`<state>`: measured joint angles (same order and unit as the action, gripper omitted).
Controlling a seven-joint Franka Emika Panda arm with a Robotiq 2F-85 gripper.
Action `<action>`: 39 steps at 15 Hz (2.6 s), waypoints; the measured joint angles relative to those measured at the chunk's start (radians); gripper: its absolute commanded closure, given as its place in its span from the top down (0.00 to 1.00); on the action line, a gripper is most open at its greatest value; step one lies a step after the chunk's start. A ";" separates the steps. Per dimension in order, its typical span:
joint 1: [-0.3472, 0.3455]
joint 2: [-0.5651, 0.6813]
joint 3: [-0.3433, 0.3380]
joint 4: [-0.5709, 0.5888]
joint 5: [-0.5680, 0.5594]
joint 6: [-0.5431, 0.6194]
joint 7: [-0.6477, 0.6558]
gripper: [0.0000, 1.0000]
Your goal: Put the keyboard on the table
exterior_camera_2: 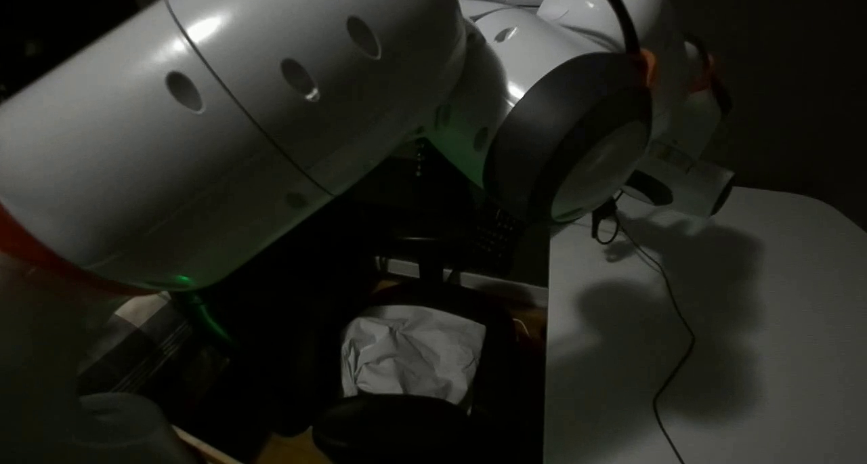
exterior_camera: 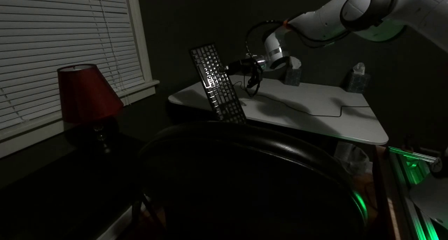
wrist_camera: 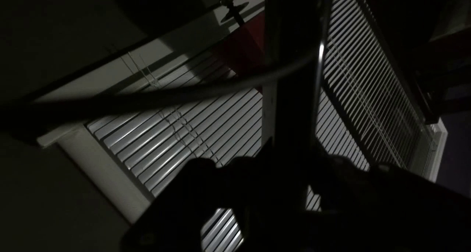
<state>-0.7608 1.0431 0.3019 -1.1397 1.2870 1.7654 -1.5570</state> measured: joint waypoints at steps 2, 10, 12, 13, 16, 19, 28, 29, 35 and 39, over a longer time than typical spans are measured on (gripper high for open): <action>-0.022 -0.006 -0.044 0.042 -0.024 -0.087 0.104 0.05; -0.011 0.057 -0.256 0.301 -0.215 -0.301 0.504 0.21; 0.003 0.096 -0.283 0.374 -0.280 -0.310 0.544 0.21; 0.009 0.113 -0.290 0.397 -0.291 -0.310 0.553 0.21; 0.018 0.137 -0.296 0.430 -0.297 -0.310 0.562 0.21; 0.019 0.140 -0.297 0.437 -0.297 -0.310 0.565 0.05; 0.044 0.181 -0.334 0.525 -0.504 -0.292 0.644 0.05; 0.046 0.189 -0.332 0.544 -0.545 -0.294 0.656 0.05; 0.048 0.256 -0.269 0.648 -0.740 -0.306 0.713 0.05; 0.052 0.280 -0.222 0.694 -0.836 -0.347 0.738 0.05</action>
<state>-0.7091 1.3231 0.0796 -0.4461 0.4509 1.4186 -0.8188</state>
